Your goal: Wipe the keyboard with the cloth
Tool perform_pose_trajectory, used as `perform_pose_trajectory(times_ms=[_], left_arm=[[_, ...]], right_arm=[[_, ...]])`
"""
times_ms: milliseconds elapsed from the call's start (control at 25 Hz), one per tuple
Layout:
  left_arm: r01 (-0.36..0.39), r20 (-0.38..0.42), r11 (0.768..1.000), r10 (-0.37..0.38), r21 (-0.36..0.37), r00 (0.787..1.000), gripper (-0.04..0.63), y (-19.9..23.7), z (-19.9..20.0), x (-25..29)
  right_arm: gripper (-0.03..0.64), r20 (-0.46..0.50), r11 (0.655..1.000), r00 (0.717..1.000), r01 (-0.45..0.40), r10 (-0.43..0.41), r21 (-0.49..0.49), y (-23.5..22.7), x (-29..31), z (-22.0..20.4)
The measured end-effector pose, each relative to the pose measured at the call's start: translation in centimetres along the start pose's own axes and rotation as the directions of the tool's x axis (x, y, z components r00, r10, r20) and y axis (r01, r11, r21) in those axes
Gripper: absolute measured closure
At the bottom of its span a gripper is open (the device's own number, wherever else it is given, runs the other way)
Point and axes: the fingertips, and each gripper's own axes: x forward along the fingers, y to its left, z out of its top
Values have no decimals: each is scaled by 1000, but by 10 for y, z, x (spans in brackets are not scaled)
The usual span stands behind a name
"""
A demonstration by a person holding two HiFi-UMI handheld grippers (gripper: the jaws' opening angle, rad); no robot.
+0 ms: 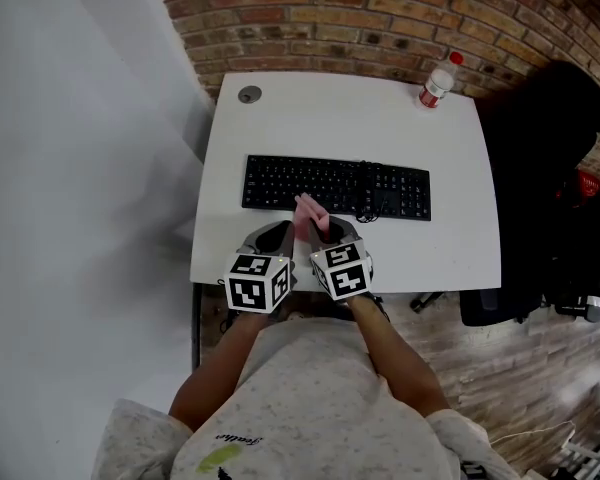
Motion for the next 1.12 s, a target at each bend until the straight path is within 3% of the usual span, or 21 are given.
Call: perform_pose_trajectory(times_ms=[1120], left_arm=[[121,-55,989,-117,83,992,598,-75,-7,34]], right_arm=[[591,17,974,982,185,-189,127,-81,-68,-38]])
